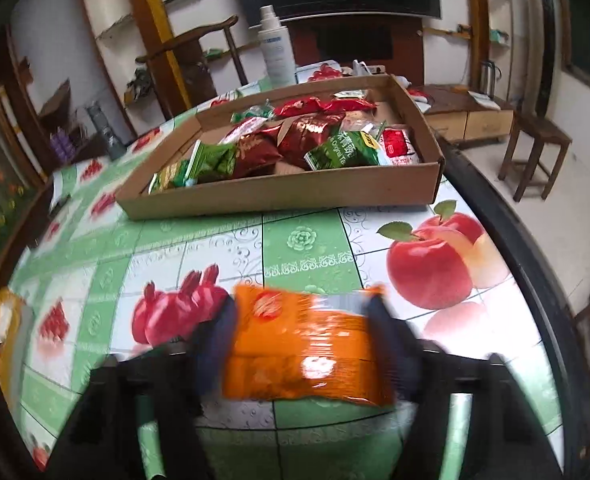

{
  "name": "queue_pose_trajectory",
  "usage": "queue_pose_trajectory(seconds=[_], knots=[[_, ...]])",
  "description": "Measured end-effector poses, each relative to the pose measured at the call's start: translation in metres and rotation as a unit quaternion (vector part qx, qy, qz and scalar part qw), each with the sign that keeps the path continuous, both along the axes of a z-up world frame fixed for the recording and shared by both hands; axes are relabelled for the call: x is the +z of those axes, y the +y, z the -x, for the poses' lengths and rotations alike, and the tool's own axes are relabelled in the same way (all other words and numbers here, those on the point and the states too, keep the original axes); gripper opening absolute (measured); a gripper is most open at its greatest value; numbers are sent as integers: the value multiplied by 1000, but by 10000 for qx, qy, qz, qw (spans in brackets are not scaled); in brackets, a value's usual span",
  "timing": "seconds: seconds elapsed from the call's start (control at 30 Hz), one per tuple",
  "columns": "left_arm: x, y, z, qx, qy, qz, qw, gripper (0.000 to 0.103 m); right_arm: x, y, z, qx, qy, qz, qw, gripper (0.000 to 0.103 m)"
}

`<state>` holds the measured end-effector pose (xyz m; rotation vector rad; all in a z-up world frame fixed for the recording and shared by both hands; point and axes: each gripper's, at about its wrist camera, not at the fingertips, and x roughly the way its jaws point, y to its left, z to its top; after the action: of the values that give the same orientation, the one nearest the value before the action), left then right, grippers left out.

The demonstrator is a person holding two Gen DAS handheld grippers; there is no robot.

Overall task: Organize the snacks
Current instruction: 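Grasp an orange snack bag with the right gripper while the left grasps the dark green packet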

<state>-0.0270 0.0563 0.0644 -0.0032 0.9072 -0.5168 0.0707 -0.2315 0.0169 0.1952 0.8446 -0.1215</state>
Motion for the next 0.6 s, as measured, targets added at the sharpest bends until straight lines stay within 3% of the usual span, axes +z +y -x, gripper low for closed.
queue_pose_trajectory(seconds=[0.03, 0.1, 0.17, 0.3, 0.4, 0.43, 0.47, 0.53, 0.6], knots=[[-3, -12, -7, -104, -3, -63, 9999, 73, 1, 1, 2, 53, 37, -21, 10000, 38], [-10, -36, -22, -313, -23, -257, 9992, 73, 2, -2, 4, 154, 67, -415, 9990, 28], [-14, -59, -33, -571, -115, -504, 9970, 73, 1, -6, 6, 234, 128, -748, 9968, 10], [-21, -100, -54, -997, -462, -1029, 9886, 73, -4, -17, 9, 322, 305, -1482, 9880, 8], [-29, -121, -68, -1276, -537, -1330, 9814, 73, -5, -31, 9, 178, 201, -1952, 9804, 17], [-33, -128, -75, -1362, -474, -1399, 9796, 73, -4, -32, 8, 202, 168, -1987, 9797, 26], [-38, -132, -80, -1426, -410, -1402, 9789, 73, -3, -30, 7, 229, 120, -1972, 9800, 40], [-47, -140, -92, -1522, -264, -1365, 9785, 73, 2, -24, 7, 254, -36, -1829, 9828, 55], [-53, -148, -97, -1585, -200, -1362, 9777, 73, 7, -16, 5, 317, -192, -1587, 9866, 59]])
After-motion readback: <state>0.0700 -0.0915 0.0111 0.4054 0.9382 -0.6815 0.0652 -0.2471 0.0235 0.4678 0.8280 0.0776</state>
